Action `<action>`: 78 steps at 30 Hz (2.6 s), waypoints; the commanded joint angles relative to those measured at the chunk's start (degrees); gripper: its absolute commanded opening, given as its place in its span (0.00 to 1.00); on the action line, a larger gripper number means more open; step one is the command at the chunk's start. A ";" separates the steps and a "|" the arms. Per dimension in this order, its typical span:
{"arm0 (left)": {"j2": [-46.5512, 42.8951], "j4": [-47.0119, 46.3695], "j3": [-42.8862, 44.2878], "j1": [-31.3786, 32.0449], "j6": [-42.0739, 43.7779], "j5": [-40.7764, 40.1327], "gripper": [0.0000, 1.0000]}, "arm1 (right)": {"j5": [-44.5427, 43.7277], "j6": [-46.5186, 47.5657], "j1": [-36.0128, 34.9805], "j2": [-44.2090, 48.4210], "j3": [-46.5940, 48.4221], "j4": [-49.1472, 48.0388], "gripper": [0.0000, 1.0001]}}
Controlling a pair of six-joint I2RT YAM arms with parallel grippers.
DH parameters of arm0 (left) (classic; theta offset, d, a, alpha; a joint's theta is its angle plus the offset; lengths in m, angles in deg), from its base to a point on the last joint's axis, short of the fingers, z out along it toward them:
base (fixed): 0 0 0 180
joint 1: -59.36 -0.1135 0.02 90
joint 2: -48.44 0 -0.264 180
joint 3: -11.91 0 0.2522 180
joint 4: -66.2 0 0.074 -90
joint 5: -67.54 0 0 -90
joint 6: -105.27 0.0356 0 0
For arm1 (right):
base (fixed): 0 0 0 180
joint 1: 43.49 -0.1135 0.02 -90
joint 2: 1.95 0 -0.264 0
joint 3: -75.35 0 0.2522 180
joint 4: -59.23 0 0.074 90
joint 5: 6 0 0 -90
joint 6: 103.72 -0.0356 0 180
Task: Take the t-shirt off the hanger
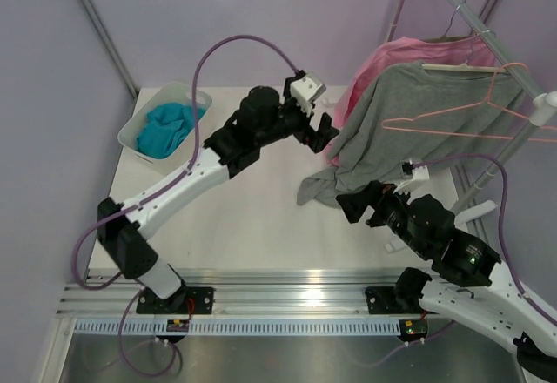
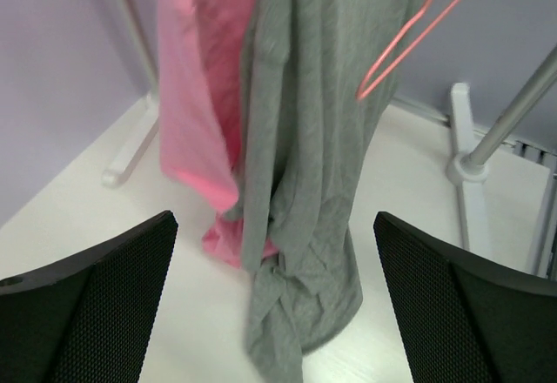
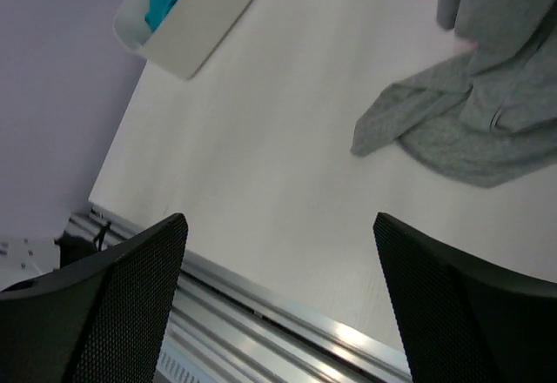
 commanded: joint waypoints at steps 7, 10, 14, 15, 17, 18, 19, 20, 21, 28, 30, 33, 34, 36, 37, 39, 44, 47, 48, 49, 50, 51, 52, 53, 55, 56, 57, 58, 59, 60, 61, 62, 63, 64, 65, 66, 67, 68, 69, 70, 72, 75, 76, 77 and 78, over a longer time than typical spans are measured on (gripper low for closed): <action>-28.13 -6.31 -32.82 0.23 -16.86 -18.95 0.99 | -43.45 -1.66 0.18 -26.28 34.53 4.00 0.98; -35.69 -7.03 -43.90 2.41 -21.88 -19.03 0.99 | -54.34 2.12 0.26 -33.49 42.36 2.60 0.98; -42.93 -8.61 -52.53 6.29 -25.94 -20.88 0.99 | -59.75 11.95 0.88 -39.91 46.26 -8.81 0.97; -43.63 -8.96 -54.28 7.51 -26.91 -20.36 0.99 | -61.33 12.23 1.49 -43.32 47.66 -7.96 0.96; -44.25 -9.31 -55.09 8.84 -27.27 -18.61 0.99 | -63.36 10.40 4.03 -48.07 53.63 -4.02 0.95; -44.25 -9.31 -55.44 10.06 -26.92 -18.07 0.99 | -63.28 5.43 4.65 -49.32 55.65 2.27 0.95; -44.08 -9.48 -55.61 10.68 -26.83 -17.89 0.99 | -62.58 3.03 6.14 -50.46 59.33 5.03 0.95; -43.99 -9.66 -55.88 11.12 -26.74 -17.81 0.99 | -62.66 1.09 6.59 -52.21 60.67 6.53 0.94; -43.99 -10.53 -56.66 11.65 -26.65 -17.80 0.99 | -63.10 1.16 6.85 -52.75 61.55 7.07 0.94; -43.99 -12.65 -60.88 12.01 -25.69 -15.52 0.99 | -65.21 10.83 12.56 -55.31 61.74 -2.59 0.92; -44.34 -12.74 -61.41 12.01 -25.25 -15.61 0.99 | -65.30 11.00 13.09 -55.22 61.21 -4.07 0.91; -44.95 -12.21 -61.42 12.01 -24.81 -15.26 0.99 | -66.00 14.43 13.53 -56.36 61.12 -7.86 0.90; -45.13 -12.04 -61.42 12.01 -24.81 -15.26 0.99 | -65.83 15.39 13.88 -56.80 61.03 -8.91 0.90; -45.66 -11.86 -61.68 12.01 -24.89 -15.17 0.99 | -65.12 18.99 14.93 -58.20 60.86 -12.77 0.89; -46.36 -11.86 -61.85 12.01 -24.90 -15.17 0.99 | -64.95 19.61 15.55 -58.55 60.86 -13.48 0.89; -47.41 -11.86 -62.56 12.01 -24.98 -15.43 0.99 | -64.51 19.44 16.26 -60.04 60.86 -14.10 0.89; -48.73 -10.90 -63.00 12.01 -24.63 -17.27 0.99 | -64.51 12.69 16.52 -61.72 61.21 -7.00 0.87; -49.35 -10.28 -63.00 12.01 -24.63 -18.16 0.99 | -64.51 7.32 16.52 -62.16 62.70 -1.55 0.79; -49.70 -10.36 -63.17 12.01 -24.72 -18.07 0.99 | -64.59 7.49 16.52 -62.16 62.70 -1.54 0.75; -49.88 -10.45 -63.26 12.01 -24.72 -17.89 0.99 | -64.68 7.75 16.52 -62.42 62.88 -1.62 0.70; -50.05 -10.45 -63.26 12.01 -24.81 -17.81 0.99 | -65.55 8.10 16.52 -62.60 62.88 -1.19 0.68; -50.23 -10.37 -63.44 12.01 -24.81 -17.80 0.99 | -66.08 8.02 16.52 -62.77 62.79 -0.84 0.65; -50.49 -10.37 -63.44 12.01 -24.81 -17.89 0.99 | -67.05 8.10 16.52 -62.86 62.18 -0.57 0.60; -50.49 -10.37 -63.53 12.01 -24.81 -17.98 0.99 | -67.06 8.10 16.52 -62.78 62.18 -0.57 0.59; -50.58 -10.28 -63.53 12.01 -24.81 -17.98 0.99 | -68.37 8.37 16.52 -62.69 61.12 -1.01 0.55; -50.76 -10.28 -63.53 12.01 -24.81 -17.98 0.99 | -68.98 9.15 16.52 -62.69 60.34 -1.88 0.54; -50.93 -10.36 -63.61 12.01 -24.89 -17.81 0.99 | -69.51 10.38 16.52 -62.69 59.81 -3.19 0.52; -51.11 -10.28 -63.61 12.01 -24.90 -17.80 0.99 | -69.95 11.95 16.52 -62.51 59.19 -5.12 0.49; -51.20 -10.36 -63.79 12.01 -24.98 -17.80 0.99 | -70.65 15.54 16.52 -62.60 57.80 -9.40 0.46; -51.37 -10.37 -63.79 12.01 -24.98 -17.98 0.99 | -71.09 17.23 16.52 -62.51 57.17 -11.45 0.45; -51.46 -10.19 -63.88 12.01 -24.98 -18.07 0.99 | -71.45 20.12 16.52 -62.51 56.64 -14.86 0.45; -51.63 -10.19 -63.97 12.01 -24.98 -18.07 0.99 | -71.45 21.10 16.70 -62.43 56.12 -16.03 0.45; -51.90 -10.10 -64.05 12.01 -24.98 -18.07 0.99 | -71.28 21.81 17.31 -62.42 56.02 -16.56 0.46; -52.07 -9.84 -64.05 12.01 -24.90 -18.07 0.99 | -70.93 21.73 17.66 -62.42 56.02 -16.74 0.47; -52.25 -9.84 -64.05 12.01 -24.90 -18.15 0.99 | -70.14 21.90 17.93 -62.51 56.11 -16.74 0.48; -52.51 -9.84 -63.97 12.01 -24.90 -18.24 0.99 | -69.96 21.90 18.36 -62.60 56.20 -16.74 0.48; -52.86 -9.84 -64.05 12.01 -24.90 -18.24 0.99 | -69.78 22.16 18.98 -62.86 56.29 -16.74 0.48; -53.04 -9.84 -64.05 12.01 -24.81 -18.24 0.99 | -70.04 22.34 19.33 -62.86 56.46 -16.74 0.48; -53.22 -9.84 -64.14 12.01 -24.81 -18.24 0.99 | -69.96 22.52 19.60 -63.04 56.46 -16.74 0.48; -53.31 -9.75 -64.14 11.92 -24.81 -18.16 0.99 | -69.78 22.87 19.95 -63.04 56.46 -16.83 0.48; -53.48 -9.84 -64.23 12.01 -24.90 -18.16 0.99 | -69.61 22.96 20.39 -62.86 56.46 -16.74 0.48; -53.48 -9.93 -64.41 12.01 -24.98 -18.07 0.99 | -69.60 23.92 20.74 -63.04 56.46 -17.53 0.33; -53.48 -9.84 -64.49 12.01 -25.07 -18.07 0.99 | -69.60 25.49 20.83 -63.13 56.46 -19.10 0.22; -53.57 -9.84 -64.49 12.01 -25.07 -18.07 0.99 | -69.60 26.46 20.92 -63.30 56.46 -19.98 0.17; -53.74 -9.93 -64.49 12.01 -25.07 -18.07 0.99 | -69.69 28.30 20.92 -63.56 56.55 -21.82 0.13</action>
